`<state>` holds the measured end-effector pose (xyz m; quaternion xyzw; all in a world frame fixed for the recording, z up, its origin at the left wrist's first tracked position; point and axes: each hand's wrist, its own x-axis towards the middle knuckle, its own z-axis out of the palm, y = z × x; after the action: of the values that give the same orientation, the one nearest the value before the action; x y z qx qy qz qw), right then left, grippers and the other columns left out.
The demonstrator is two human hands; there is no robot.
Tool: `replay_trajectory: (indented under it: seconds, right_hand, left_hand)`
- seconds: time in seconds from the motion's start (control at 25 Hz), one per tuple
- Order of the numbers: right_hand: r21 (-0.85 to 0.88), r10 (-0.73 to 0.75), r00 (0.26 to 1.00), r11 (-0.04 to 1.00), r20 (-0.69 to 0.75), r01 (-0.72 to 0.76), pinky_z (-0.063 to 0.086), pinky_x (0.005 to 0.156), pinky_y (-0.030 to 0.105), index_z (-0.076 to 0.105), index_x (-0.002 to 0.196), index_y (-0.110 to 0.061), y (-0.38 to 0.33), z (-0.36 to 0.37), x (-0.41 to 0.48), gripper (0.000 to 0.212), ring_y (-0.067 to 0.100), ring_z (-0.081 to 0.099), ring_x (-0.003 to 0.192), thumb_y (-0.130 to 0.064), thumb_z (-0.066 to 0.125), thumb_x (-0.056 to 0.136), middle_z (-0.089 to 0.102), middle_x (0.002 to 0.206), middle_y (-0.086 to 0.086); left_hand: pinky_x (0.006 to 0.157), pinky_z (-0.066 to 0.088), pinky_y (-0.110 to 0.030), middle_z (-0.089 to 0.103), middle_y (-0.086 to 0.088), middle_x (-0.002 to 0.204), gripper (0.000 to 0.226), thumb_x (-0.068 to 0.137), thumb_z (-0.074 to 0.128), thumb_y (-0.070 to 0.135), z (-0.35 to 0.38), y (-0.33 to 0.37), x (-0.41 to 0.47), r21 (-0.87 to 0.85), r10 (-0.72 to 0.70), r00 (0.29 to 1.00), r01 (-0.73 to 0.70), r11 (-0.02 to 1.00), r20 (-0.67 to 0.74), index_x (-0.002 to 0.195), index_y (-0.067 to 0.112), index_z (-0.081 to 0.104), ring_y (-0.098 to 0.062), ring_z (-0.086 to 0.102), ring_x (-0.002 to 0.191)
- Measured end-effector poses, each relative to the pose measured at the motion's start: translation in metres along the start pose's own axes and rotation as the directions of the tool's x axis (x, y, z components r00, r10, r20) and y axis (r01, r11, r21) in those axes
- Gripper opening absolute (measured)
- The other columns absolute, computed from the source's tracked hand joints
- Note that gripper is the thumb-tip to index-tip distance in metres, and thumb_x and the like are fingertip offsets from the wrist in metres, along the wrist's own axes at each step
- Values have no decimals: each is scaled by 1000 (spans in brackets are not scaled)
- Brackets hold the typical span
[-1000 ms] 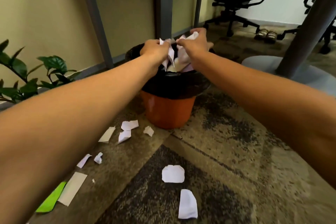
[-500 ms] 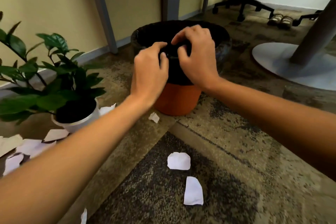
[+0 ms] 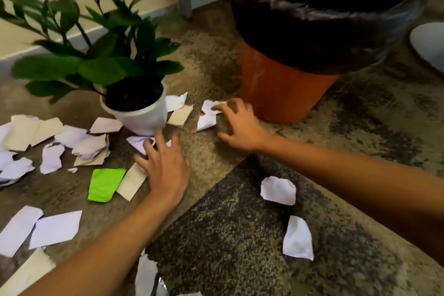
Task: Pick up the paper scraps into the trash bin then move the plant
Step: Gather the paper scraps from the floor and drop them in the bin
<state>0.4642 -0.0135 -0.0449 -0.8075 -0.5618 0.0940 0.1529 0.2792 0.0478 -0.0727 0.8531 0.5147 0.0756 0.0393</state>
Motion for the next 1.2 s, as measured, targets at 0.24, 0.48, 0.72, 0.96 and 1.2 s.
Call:
replay_trajectory:
  seconds: [0.24,0.48,0.72,0.96,1.2]
  right_hand:
    - [56,108,991,992,73,-113,8,108,72,14,142,-52,-20,65,62,88,45,-1,143,-73,60,70,-5,159,12]
    - [33,-63,997,998,43,61,16,102,77,20,145,-45,-45,65,124,108,45,-1,144,-66,77,56,-8,160,5]
    - [-120,-184,917,963,353,240,12,114,54,34,142,-35,-52,53,166,90,30,23,140,-60,74,65,29,151,7]
    - [-129,-301,943,939,143,319,30,92,34,57,124,-24,-52,51,120,51,32,41,121,-39,70,77,50,132,5]
    - [-94,-420,895,895,151,435,44,91,41,55,122,-26,-35,50,24,40,22,42,114,-34,58,84,51,124,-1]
  left_hand:
    - [101,17,-74,18,-19,153,58,80,56,44,34,-35,10,-53,-152,984,147,988,-93,134,39,37,-54,16,136]
    - [107,16,-68,23,-21,152,51,83,46,48,43,-42,17,-51,-136,987,132,990,-83,133,37,42,-48,21,138]
    - [113,19,-55,33,-19,147,40,88,46,39,39,-41,16,-123,-132,986,119,985,-103,127,29,51,-38,28,137]
    - [107,31,-49,54,-17,123,20,85,57,11,31,-48,11,-410,-136,973,48,911,-187,103,11,67,-34,47,121]
    - [94,40,-33,59,-15,112,22,79,56,-7,17,-37,-24,-576,-63,988,-29,817,-140,92,4,70,-29,55,112]
